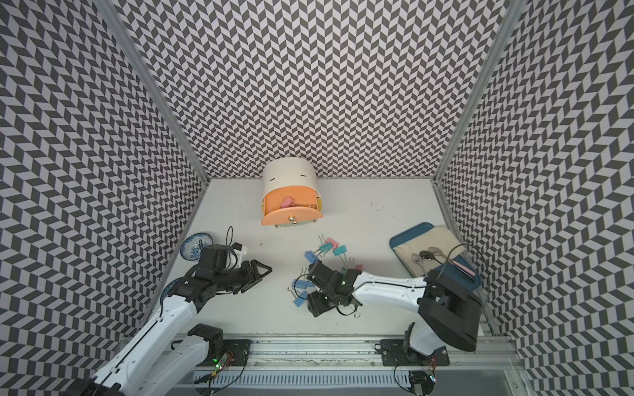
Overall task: Put the binder clips in the drawer according to color
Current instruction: Pick up the binder clip at the center of the board.
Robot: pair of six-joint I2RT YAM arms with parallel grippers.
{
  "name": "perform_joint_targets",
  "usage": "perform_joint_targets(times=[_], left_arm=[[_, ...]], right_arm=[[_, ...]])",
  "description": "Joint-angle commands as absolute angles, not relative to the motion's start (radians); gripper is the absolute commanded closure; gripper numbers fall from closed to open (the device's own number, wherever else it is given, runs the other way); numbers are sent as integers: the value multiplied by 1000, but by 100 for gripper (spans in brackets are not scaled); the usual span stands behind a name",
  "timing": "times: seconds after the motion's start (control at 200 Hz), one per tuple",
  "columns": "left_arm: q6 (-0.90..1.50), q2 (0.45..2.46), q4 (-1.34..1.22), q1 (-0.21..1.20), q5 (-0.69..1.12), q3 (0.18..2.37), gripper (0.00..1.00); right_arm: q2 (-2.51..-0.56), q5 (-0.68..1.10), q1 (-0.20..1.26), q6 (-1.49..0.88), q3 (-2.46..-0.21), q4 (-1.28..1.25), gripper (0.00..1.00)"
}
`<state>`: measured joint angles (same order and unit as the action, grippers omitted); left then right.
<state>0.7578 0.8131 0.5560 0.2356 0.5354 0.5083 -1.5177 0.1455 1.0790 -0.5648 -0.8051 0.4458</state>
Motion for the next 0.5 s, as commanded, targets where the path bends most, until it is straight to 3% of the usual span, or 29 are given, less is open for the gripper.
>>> perform_joint_targets(times=[0.0,0.496], left_arm=[[752,796,573,238,528,541,36],[749,795,583,238,523,549,37]], right_arm=[[-1537,82,1090,-558,-839,459,31],[-1633,-62,1109,-534,-934,507,28]])
